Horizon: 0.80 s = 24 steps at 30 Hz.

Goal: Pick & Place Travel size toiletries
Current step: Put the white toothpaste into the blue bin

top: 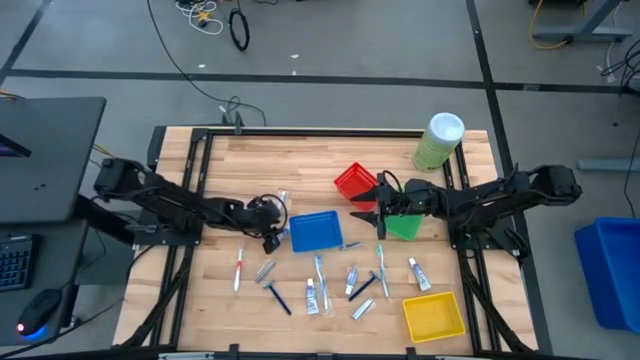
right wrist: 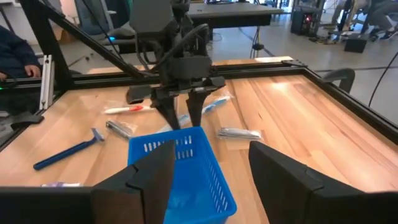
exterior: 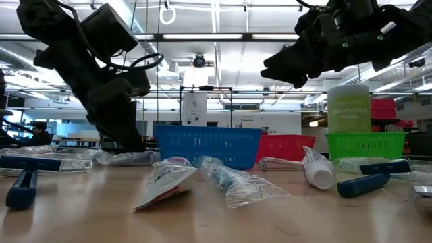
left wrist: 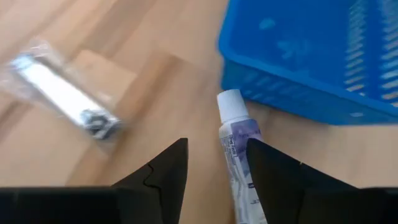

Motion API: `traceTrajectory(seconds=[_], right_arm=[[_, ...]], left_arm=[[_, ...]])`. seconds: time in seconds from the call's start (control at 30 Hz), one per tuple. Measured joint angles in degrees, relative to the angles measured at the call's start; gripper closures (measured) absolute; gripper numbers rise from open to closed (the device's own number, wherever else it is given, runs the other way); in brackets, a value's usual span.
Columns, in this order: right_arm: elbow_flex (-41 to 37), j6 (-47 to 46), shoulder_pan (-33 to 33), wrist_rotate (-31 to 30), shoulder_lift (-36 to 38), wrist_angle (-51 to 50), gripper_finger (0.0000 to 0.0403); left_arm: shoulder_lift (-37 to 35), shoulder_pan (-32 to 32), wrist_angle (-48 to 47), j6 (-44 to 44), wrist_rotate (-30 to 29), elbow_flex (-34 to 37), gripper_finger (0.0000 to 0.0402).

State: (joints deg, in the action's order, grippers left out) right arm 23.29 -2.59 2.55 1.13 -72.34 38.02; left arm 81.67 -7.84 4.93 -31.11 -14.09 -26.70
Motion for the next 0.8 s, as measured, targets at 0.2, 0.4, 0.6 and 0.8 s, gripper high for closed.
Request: traceTrajectory(seconds=[0.2, 0.4, 0.6, 0.8], right_arm=[[0.00, -0.02, 0.00, 0.02, 0.01, -0.07, 0.0199], [0.00, -0.02, -0.02, 0.02, 0.01, -0.07, 0.0218], [-0.02, -0.02, 0.00, 0.04, 0.01, -0.07, 0.0231], [-0.04, -0.01, 0.00, 0.04, 0.03, -0.12, 0.0240]], left_arm=[[0.08, -1.76, 0.72, -0.04, -1.28, 0.02, 0.0190], [-0.51, -3.09, 2.79, -0.11, -1.31, 0.08, 0.0176], [-0.63, -4.97, 5.88, -3.00, -1.31, 0.09, 0.0175], [2.50, -6.97, 5.42, -7.23, -3.72, 0.07, 0.0175]])
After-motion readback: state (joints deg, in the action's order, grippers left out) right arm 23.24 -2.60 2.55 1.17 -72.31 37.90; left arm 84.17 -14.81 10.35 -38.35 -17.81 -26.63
